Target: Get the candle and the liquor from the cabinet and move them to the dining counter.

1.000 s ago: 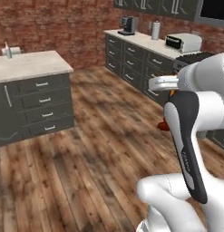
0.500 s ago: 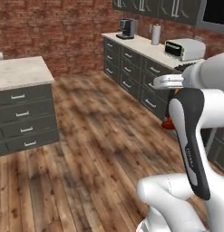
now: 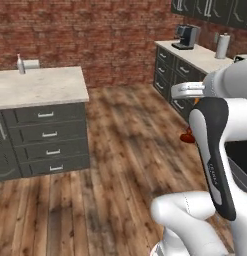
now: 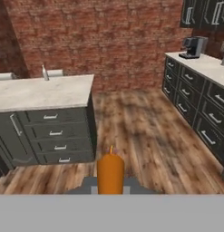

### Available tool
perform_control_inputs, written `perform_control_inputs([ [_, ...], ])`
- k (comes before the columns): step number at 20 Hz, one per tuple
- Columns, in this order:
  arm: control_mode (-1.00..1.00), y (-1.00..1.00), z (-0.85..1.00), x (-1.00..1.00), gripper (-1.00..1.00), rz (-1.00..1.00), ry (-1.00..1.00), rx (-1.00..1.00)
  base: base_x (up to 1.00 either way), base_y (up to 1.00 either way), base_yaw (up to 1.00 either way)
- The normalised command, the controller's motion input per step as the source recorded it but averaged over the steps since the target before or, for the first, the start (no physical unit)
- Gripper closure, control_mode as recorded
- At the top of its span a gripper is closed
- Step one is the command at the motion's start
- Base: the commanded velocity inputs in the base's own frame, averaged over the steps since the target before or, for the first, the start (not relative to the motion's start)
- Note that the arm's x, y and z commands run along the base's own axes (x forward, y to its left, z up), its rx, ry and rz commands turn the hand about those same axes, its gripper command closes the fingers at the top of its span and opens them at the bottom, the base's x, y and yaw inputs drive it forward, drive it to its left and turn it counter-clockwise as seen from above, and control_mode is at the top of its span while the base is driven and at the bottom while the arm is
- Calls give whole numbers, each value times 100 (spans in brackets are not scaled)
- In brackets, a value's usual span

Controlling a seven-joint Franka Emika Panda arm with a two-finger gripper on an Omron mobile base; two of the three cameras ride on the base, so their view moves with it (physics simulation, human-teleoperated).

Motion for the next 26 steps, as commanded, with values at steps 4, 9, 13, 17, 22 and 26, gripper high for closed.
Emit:
perform_control_inputs([
  [4, 100, 0, 0, 0, 100, 0, 0, 0, 100, -39, 17],
  [9, 100, 0, 0, 0, 100, 0, 0, 0, 100, -68, 2],
  [13, 100, 0, 0, 0, 100, 0, 0, 0, 100, -72, 0],
  [17, 100, 0, 0, 0, 100, 0, 0, 0, 100, -68, 0],
  [22, 100, 0, 0, 0, 100, 0, 0, 0, 100, -29, 0],
  [26, 100, 0, 0, 0, 100, 0, 0, 0, 100, 0, 0],
])
